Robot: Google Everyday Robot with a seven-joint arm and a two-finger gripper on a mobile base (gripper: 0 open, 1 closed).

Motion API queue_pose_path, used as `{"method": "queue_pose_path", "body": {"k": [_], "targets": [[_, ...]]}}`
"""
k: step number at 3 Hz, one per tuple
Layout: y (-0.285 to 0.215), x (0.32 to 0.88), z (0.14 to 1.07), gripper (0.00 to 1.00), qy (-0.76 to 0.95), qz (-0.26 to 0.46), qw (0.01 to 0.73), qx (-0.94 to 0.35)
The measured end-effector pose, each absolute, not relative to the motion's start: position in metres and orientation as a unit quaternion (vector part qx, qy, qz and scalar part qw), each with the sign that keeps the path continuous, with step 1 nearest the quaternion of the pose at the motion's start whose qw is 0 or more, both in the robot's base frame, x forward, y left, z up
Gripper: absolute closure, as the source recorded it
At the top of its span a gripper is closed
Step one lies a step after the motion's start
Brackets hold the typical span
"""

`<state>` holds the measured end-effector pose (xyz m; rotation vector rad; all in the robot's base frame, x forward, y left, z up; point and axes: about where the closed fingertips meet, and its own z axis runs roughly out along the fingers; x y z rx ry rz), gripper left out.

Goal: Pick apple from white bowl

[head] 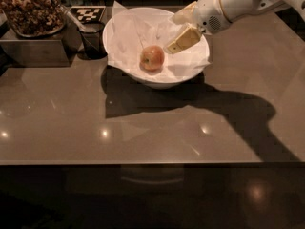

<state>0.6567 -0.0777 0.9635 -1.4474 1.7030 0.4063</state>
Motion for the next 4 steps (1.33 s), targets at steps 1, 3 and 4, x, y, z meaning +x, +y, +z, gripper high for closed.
{"method": "queue_pose_path", "body": {"k": [1,3,4], "targets": [[-0.078,0.657,0.964,0.36,0.68,0.162,0.422,-0.578],[-0.067,0.675,0.955,0.38,0.679,0.166,0.419,-0.58],[-0.05,0.691,0.944,0.18,0.671,0.179,0.41,-0.592]]}}
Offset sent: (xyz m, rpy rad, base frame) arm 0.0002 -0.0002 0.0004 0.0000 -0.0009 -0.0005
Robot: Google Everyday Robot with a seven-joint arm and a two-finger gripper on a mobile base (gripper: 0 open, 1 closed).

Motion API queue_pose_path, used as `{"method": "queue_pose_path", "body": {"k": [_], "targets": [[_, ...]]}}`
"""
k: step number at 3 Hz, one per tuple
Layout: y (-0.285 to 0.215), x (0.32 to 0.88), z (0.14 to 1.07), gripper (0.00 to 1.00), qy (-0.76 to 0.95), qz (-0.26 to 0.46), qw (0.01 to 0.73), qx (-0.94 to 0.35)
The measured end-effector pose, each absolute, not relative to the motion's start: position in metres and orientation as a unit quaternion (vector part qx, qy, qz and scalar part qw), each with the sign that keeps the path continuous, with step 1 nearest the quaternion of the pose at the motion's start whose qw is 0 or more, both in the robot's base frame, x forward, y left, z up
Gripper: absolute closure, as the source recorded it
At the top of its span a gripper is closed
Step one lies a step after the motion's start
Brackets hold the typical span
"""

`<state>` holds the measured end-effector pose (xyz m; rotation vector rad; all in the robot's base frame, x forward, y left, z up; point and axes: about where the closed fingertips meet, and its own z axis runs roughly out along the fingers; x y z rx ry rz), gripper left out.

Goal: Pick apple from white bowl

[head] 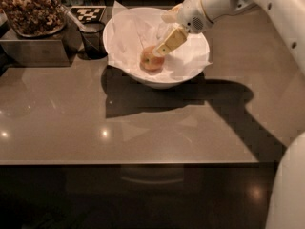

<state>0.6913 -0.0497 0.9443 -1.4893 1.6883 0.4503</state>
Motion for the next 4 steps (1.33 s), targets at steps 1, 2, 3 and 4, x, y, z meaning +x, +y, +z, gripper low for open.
{"method": "queue_pose_path", "body": {"k": [1,2,3,4], "targets": [[-0.039,0.701,0.93,0.21,0.67,0.191,0.398,-0.597],[-0.035,0.703,0.915,0.19,0.677,0.201,0.383,-0.595],[-0.031,0.704,0.902,0.19,0.683,0.212,0.371,-0.593],[-0.026,0.705,0.892,0.19,0.684,0.222,0.362,-0.593]]}}
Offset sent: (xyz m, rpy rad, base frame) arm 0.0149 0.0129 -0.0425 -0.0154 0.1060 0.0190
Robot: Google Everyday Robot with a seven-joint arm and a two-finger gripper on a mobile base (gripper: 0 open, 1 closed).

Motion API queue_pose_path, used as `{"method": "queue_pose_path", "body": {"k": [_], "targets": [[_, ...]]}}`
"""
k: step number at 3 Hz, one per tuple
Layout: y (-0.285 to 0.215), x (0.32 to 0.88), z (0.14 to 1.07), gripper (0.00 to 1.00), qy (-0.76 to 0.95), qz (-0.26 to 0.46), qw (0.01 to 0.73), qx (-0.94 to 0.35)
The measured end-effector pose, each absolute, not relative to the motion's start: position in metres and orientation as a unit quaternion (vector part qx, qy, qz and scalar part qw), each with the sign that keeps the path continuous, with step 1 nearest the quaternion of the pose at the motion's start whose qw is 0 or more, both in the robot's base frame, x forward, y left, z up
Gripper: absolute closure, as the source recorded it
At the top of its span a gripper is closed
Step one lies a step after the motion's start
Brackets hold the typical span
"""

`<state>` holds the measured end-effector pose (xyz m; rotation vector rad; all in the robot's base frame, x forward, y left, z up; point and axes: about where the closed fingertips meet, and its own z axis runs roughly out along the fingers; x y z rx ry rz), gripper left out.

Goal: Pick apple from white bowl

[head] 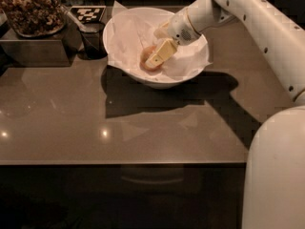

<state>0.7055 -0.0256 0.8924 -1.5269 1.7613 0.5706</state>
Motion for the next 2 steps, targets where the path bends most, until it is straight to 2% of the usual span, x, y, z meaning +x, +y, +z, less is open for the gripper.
{"method": "queue_pose_path", "body": {"k": [1,2], "targets": [[-0.0222,0.7063,0.8867,0.25,0.685,0.228,0.358,-0.591],[-0.0178,0.7073,0.878,0.25,0.689,0.237,0.354,-0.586]]}}
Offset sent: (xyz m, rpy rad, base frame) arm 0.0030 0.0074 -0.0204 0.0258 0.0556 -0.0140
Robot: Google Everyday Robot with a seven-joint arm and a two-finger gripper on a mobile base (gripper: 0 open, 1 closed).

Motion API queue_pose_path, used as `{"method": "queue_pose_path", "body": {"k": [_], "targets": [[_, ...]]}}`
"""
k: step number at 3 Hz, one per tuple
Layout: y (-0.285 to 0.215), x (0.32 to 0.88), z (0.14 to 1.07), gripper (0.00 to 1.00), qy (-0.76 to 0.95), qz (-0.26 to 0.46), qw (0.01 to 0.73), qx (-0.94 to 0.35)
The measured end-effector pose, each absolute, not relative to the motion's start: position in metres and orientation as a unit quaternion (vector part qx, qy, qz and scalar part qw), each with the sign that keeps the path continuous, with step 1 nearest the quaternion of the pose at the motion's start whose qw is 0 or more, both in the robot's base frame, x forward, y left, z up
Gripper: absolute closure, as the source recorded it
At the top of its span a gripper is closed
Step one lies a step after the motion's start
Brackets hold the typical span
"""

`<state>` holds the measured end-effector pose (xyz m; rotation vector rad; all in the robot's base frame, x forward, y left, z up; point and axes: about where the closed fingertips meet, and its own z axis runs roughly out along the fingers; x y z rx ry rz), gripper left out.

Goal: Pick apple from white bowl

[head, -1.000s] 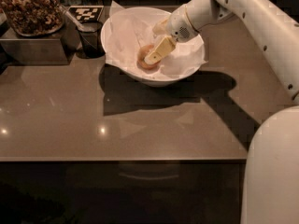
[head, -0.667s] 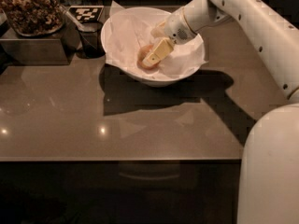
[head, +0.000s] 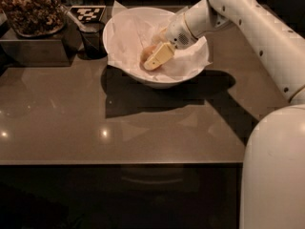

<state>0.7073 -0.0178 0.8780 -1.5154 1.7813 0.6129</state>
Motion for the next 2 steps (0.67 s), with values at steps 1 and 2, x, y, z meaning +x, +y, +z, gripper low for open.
{"method": "queue_pose_path", "body": {"k": [1,2], "targets": [[-0.0177,0.7074,0.8777,0.25,0.689,0.237,0.354,-0.586],[-0.0156,0.7083,0.8698,0.31,0.693,0.243,0.351,-0.582]]}}
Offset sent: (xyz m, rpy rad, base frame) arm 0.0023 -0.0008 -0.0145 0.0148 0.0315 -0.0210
